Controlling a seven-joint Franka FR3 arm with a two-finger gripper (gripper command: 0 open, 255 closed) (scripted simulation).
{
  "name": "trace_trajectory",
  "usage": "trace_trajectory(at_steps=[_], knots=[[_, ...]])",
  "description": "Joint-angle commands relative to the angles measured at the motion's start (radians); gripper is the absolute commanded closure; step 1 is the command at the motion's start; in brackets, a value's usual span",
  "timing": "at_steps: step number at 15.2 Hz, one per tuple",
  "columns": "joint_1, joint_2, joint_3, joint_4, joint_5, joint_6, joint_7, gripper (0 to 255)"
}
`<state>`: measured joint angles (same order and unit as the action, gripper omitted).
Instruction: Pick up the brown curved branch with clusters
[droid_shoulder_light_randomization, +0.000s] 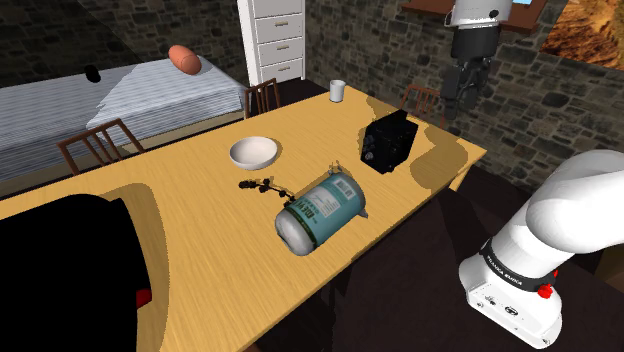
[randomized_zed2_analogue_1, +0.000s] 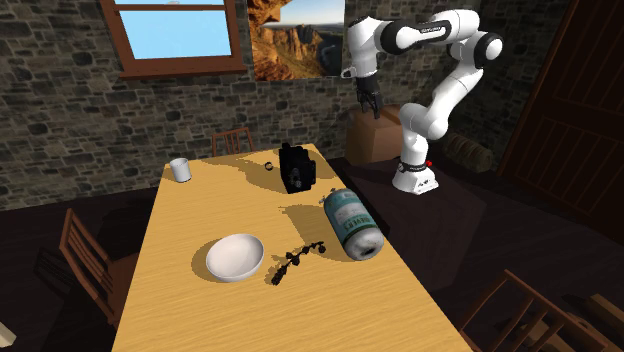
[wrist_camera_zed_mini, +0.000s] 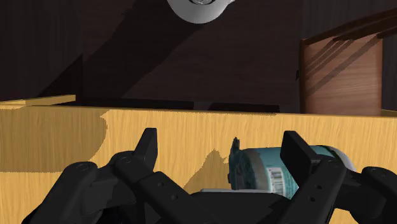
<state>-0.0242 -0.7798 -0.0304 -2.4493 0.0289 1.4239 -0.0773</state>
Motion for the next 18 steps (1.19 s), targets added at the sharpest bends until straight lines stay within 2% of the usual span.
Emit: trace_trajectory(at_steps=[1,10,18], knots=[[0.0,0.0,0.0,0.0,0.0,0.0,0.0,0],[0.042,0.241,0.134,-0.001,0.085,0.267,0.157,0],[0.063,0.523,0.233,0.098,0.094,0.471,0.297,0]])
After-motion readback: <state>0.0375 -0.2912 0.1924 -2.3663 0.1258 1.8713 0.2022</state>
